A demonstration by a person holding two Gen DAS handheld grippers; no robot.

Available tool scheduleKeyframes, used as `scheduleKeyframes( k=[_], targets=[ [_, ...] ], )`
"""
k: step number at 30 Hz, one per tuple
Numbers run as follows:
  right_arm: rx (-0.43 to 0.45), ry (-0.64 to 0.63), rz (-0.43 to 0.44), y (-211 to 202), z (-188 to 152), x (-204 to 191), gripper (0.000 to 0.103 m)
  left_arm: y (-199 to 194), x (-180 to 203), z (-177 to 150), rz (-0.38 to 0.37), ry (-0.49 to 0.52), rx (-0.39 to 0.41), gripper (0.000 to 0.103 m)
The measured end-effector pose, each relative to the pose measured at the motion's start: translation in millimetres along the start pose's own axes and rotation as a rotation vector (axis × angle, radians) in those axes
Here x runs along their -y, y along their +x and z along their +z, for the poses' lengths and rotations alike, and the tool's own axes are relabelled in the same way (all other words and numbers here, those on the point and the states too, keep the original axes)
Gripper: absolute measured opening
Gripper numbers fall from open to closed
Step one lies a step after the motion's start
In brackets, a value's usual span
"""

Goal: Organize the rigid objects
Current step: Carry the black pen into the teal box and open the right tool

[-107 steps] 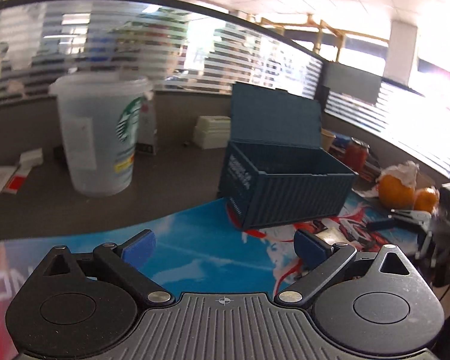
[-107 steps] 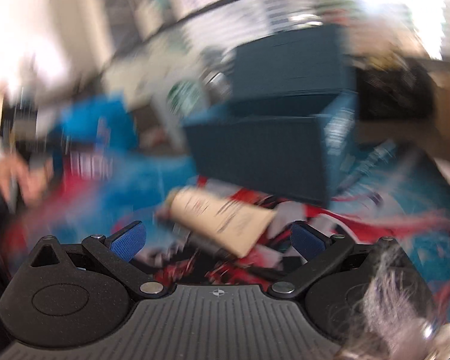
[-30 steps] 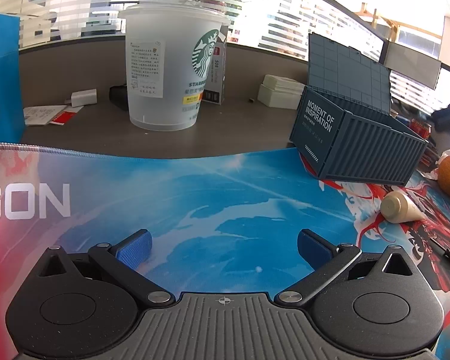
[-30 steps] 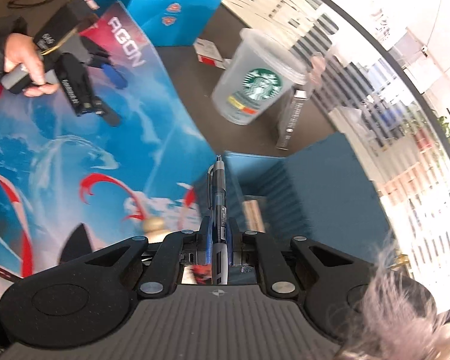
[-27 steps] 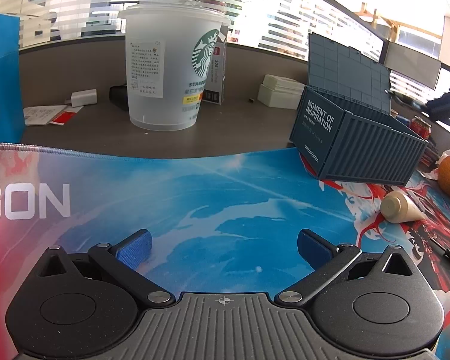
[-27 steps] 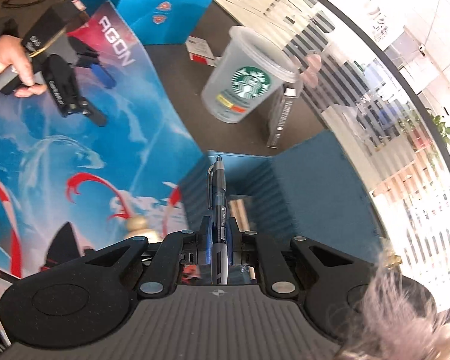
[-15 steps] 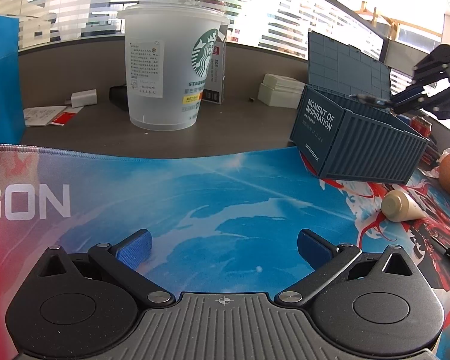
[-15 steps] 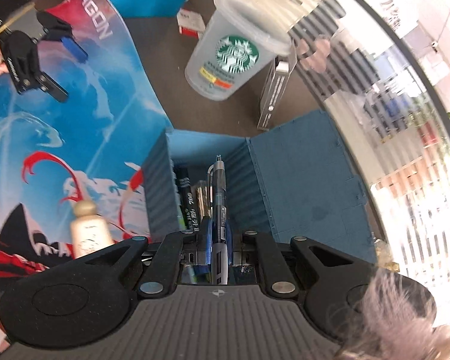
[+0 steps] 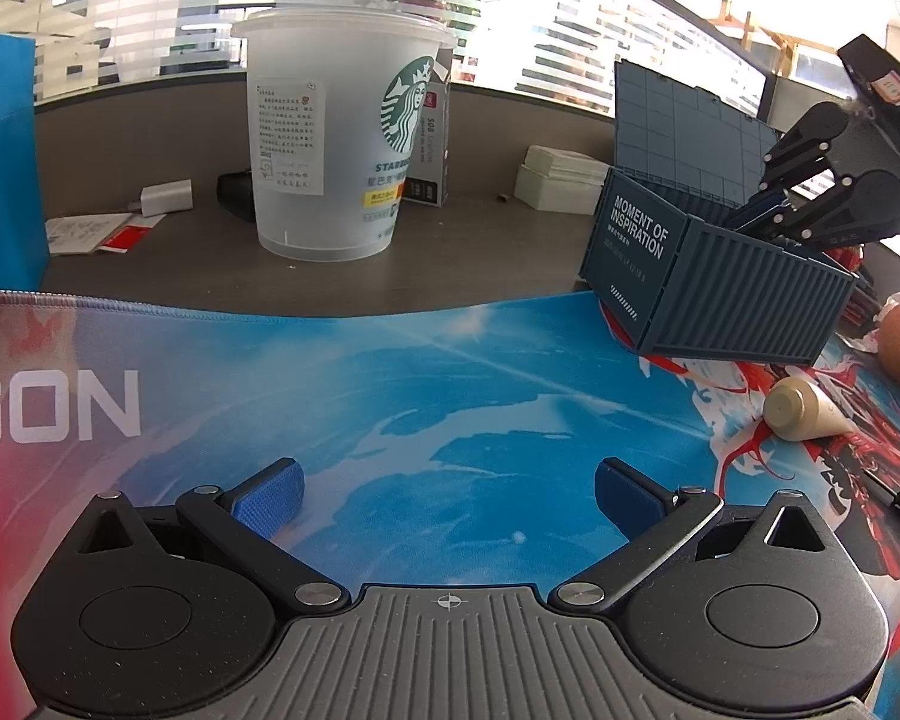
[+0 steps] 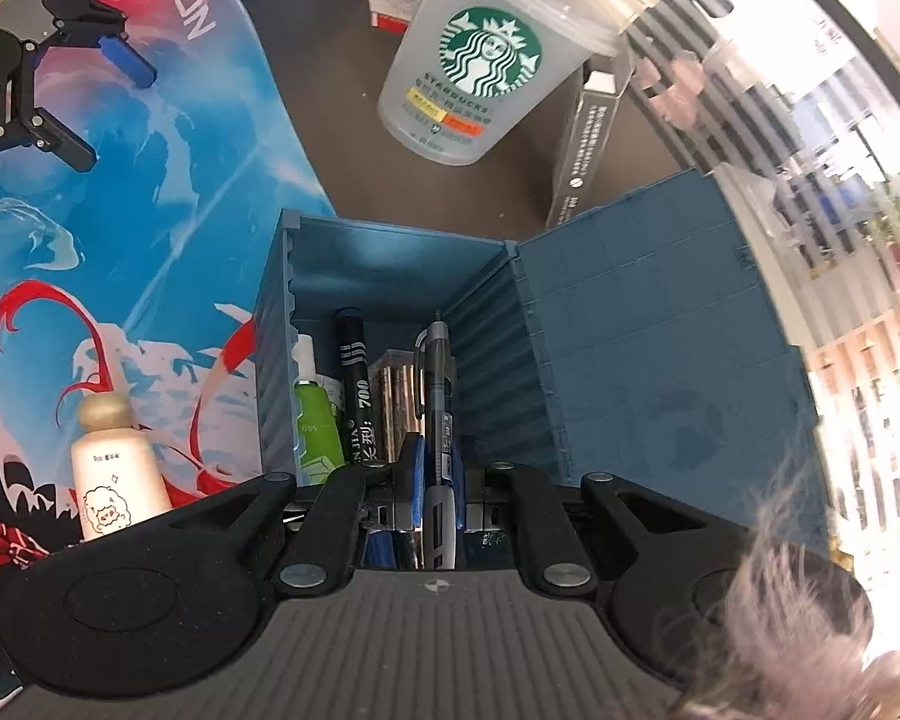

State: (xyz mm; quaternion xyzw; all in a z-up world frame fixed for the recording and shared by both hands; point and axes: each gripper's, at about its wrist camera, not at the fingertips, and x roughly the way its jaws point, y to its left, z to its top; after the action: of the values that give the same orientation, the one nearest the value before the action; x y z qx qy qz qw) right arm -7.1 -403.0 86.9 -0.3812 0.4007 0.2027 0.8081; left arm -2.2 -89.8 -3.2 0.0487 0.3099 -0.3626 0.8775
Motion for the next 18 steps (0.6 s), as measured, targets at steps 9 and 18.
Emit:
scheduleKeyframes(
  k=[9,18],
  targets=[
    [-0.004,0.043,0.038,16.9,-6.9,10.4,0.009,0.3,1.1,-0.6,0.004,0.005,-0.002,0.103],
    [0.002,0.087,0.017,17.3,-12.2,17.0,0.010,1.0,2.4,-0.8,0.013,0.017,-0.006,0.103]
  ],
)
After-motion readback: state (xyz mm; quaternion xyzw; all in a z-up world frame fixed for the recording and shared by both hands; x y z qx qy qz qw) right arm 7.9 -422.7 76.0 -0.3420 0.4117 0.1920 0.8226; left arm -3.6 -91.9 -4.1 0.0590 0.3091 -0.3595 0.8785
